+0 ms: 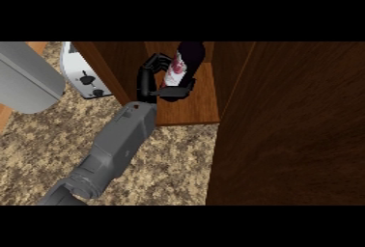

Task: Pick up the wine, place it into the cabinet and close the cabinet

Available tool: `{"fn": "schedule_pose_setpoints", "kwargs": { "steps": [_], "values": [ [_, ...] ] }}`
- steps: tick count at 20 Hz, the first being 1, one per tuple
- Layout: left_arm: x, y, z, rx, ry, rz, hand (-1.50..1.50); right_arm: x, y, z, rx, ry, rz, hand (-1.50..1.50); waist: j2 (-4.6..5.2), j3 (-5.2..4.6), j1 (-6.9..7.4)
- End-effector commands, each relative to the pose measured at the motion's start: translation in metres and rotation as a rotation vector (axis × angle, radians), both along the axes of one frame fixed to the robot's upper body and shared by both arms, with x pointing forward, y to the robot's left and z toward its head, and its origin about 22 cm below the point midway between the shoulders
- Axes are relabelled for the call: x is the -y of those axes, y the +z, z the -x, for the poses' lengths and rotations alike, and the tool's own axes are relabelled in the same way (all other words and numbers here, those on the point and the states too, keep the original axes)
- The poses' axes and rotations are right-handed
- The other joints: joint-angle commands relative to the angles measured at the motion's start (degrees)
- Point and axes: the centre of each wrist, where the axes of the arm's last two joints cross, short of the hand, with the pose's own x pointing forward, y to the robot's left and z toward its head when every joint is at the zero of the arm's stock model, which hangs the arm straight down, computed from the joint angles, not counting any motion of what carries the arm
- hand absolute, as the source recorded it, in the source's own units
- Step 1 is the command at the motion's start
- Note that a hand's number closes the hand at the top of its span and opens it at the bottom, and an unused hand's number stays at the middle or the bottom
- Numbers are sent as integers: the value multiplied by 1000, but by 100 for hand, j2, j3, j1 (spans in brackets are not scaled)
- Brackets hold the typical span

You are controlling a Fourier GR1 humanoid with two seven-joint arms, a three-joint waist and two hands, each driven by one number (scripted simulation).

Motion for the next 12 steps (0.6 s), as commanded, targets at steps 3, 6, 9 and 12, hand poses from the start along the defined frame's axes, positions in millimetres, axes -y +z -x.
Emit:
{"fn": "schedule_pose_setpoints", "kwargs": {
  "steps": [3,6,9,12],
  "values": [
    [-8,0,-5,24,89,-113,150,0,-1,11,32,69,-11,-150,34,2,-54],
    [-9,4,-9,7,95,-161,150,-6,-8,19,19,76,6,-150,39,1,-102],
    [-18,7,-13,-12,113,-183,150,-2,-4,7,12,62,-7,-150,68,1,-129],
    [-9,1,-8,-45,118,-171,150,-5,2,7,26,89,15,-150,93,-4,-195]
  ]
}}
